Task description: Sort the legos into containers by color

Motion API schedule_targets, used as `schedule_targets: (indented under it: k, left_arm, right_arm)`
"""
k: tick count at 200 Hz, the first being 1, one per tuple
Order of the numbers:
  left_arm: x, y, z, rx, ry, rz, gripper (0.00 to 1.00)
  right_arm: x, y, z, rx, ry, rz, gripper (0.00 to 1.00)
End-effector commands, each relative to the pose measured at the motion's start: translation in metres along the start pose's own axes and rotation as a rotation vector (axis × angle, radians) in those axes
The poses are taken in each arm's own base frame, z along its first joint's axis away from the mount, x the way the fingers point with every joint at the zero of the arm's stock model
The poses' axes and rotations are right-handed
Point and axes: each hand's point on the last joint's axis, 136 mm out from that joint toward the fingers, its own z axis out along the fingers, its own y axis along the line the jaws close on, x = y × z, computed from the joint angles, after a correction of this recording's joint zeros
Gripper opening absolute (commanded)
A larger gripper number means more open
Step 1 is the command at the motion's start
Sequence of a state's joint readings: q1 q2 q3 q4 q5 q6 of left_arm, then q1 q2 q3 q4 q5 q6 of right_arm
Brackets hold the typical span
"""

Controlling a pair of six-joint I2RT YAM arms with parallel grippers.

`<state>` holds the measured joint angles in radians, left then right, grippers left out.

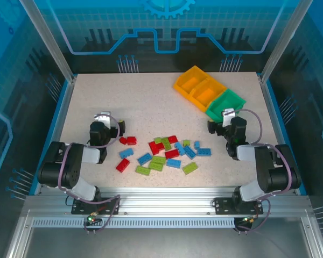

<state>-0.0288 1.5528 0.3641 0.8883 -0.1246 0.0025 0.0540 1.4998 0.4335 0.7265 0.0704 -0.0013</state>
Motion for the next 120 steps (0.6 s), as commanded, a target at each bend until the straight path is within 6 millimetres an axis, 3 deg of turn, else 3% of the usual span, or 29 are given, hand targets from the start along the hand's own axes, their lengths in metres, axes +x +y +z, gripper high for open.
schedule_targets:
  k: [1, 120]
  left_arm:
    - [-0.0153, -0.0027, 0.0017, 0.021, -0.041, 0.006, 0.99]
    - [-0.0156, -0.0027, 0.0021, 0.021, -0.040, 0.005, 0.99]
  right_arm:
    - [-0.0036, 0.0037, 0.0008, -0.010, -0.018, -0.011, 1.00]
    - [-0.0036, 0.0034, 0.0009, -0.014, -0.017, -0.007, 1.00]
